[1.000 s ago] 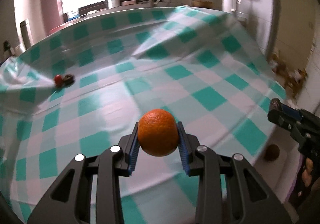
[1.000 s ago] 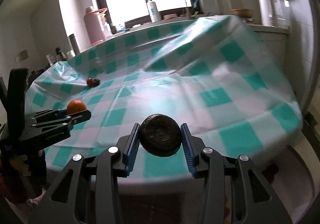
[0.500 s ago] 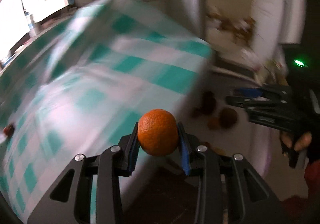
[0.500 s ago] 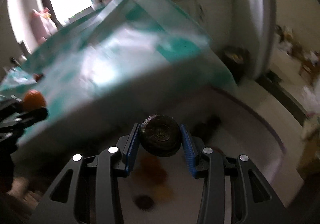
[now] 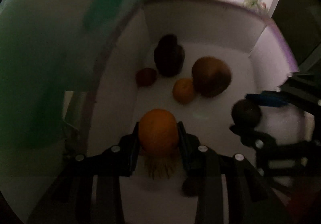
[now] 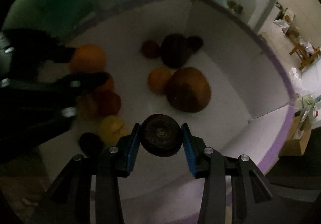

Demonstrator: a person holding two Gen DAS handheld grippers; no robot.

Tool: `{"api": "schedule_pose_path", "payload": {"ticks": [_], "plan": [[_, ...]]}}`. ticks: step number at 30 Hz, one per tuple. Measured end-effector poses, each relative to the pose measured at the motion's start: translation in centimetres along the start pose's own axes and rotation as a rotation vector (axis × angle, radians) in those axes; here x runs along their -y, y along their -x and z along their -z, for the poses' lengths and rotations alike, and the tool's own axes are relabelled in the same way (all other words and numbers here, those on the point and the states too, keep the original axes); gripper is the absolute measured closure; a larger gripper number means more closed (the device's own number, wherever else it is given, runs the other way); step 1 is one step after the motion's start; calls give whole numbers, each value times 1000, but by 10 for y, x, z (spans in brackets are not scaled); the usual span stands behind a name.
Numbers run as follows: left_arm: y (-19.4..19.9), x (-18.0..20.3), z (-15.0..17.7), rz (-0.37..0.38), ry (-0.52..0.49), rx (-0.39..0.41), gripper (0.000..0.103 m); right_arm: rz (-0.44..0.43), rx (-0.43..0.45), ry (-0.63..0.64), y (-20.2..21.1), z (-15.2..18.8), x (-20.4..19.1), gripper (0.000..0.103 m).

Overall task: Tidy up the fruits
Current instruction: 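Open both tools to drop the passion fruit and orange into the bin, then move both open tools back to the last two fruits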

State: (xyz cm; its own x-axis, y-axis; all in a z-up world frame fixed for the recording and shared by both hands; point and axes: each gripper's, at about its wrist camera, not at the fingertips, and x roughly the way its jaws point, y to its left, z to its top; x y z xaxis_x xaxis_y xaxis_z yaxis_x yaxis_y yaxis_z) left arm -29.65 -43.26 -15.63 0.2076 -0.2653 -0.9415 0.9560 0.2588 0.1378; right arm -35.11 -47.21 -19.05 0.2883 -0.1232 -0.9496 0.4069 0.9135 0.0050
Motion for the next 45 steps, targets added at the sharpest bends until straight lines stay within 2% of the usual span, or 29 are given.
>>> {"api": "schedule_pose_path", "payload": {"ticks": [5, 12, 15, 17, 21, 24, 25, 26, 31, 35, 38, 39, 42, 45], "plan": [[-25, -3, -6, 25, -4, -55, 67, 1, -49, 7, -17, -3, -4, 62], [-25, -5, -3, 24, -11, -35, 67, -26, -35, -20, -18, -9, -2, 61], [-21, -6, 0, 21, -15, -7, 52, -37, -26, -36, -17, -2, 2, 59], [-19, -1, -2, 23, -10, 11, 40, -52, -28, -60, -14, 0, 3, 54], [-11, 7, -4, 31, -8, 23, 38, -52, -28, -56, -11, 0, 2, 48], [-8, 7, -5, 38, -6, 29, 36, -46, -25, -50, -7, -1, 2, 36], [-4, 5, -5, 39, -4, 33, 31, -40, -22, -47, -5, -1, 4, 32], [0, 5, -4, 41, -1, 44, 28, -34, -20, -45, -4, -2, 7, 31], [25, 6, -2, 44, -4, 91, 25, 13, -16, -15, 12, -3, 13, 24], [68, 1, 6, 71, 15, 177, 24, 97, 23, 17, 44, -11, 19, 21], [108, -11, 20, 140, 43, 258, 17, 149, 90, 37, 78, -23, 15, 20], [121, -14, 24, 142, 47, 290, 17, 155, 110, 52, 87, -28, 11, 20], [170, -34, 47, 85, 61, 423, 10, 188, 192, 110, 118, -47, -12, 18], [219, -76, 85, -44, 136, 577, 3, 170, 293, 187, 148, -75, -52, 16]]}}
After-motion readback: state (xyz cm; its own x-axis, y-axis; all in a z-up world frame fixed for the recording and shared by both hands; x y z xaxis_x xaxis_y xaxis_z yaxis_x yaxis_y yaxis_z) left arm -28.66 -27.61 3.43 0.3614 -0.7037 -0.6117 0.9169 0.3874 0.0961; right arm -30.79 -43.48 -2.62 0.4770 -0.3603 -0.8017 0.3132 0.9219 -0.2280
